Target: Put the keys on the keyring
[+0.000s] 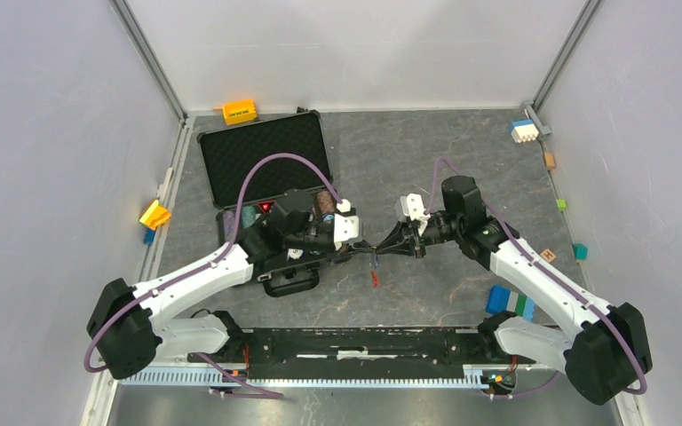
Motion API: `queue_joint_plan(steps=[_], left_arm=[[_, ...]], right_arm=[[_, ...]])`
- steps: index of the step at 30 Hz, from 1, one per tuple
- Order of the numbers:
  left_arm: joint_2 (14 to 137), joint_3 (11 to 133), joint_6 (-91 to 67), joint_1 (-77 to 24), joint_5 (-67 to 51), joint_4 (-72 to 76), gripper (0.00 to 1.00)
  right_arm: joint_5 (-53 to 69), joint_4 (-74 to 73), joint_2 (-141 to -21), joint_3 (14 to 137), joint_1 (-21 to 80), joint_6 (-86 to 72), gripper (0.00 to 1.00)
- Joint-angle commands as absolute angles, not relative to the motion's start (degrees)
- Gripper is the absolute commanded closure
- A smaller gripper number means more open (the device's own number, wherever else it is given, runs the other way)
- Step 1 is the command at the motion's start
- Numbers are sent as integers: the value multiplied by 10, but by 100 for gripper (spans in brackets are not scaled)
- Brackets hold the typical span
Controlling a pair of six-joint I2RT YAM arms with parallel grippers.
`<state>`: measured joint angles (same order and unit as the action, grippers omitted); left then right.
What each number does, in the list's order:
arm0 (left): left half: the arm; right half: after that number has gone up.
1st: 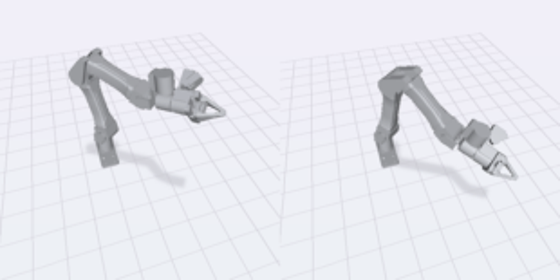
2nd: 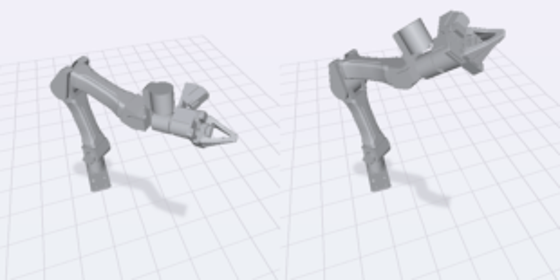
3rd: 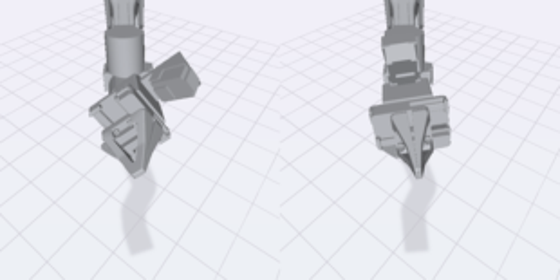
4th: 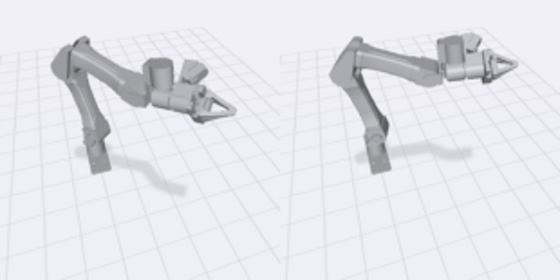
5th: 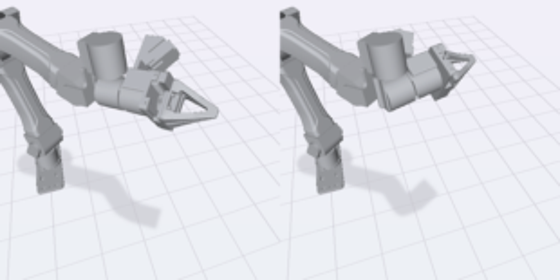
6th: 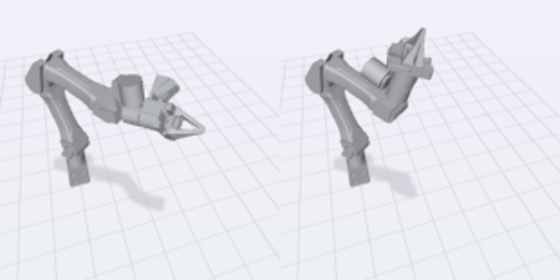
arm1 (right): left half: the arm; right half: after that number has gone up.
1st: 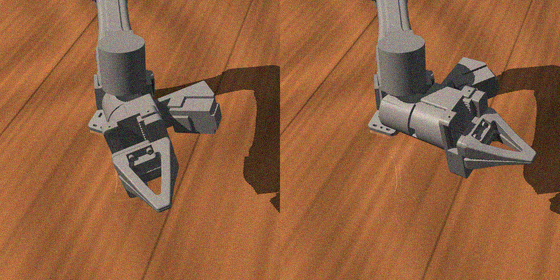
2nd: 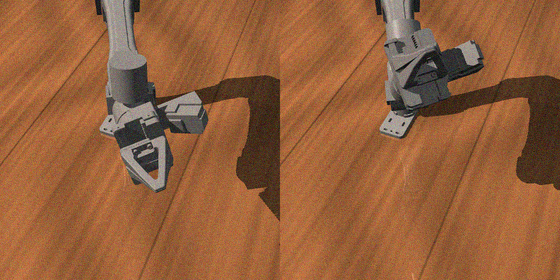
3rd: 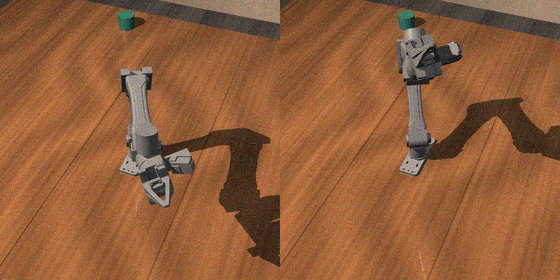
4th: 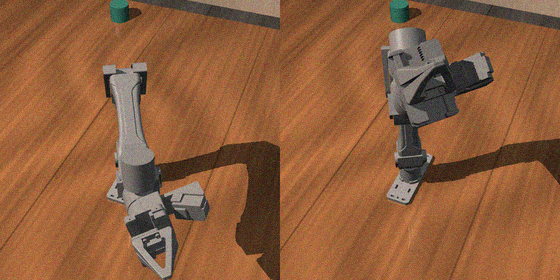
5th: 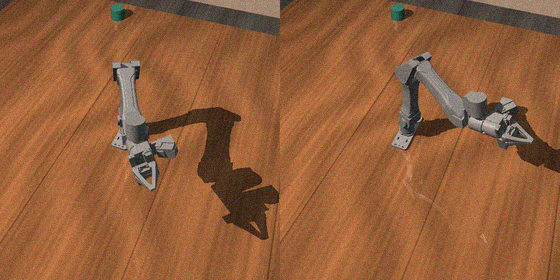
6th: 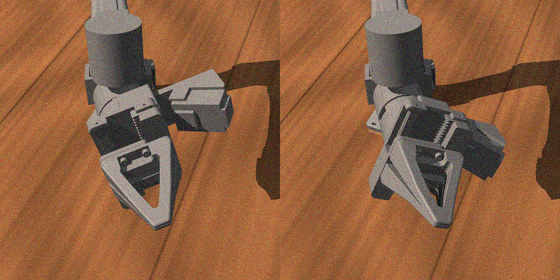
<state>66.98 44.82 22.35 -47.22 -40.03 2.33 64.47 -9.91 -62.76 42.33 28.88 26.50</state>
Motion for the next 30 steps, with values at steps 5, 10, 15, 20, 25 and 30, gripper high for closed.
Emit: queue_joint_plan(steps=[5,10,15,20,25,30], left_arm=[[663,445,204,-468,-409,64,98],[667,449,228,-468,-412,46,80],[666,484,313,-468,-390,-39,50],[666,492,347,-467,-385,-54,47],[672,496,358,-466,-388,-54,55],[669,486,355,-461,-390,-34,66]], right_arm=[[631,-88,-614,428,292,264,100],[521,-191,-613,483,323,332,100],[407,-283,-637,547,370,367,100],[339,-318,-648,573,406,368,100],[299,-348,-667,600,434,370,100],[300,-352,-665,607,441,370,100]])
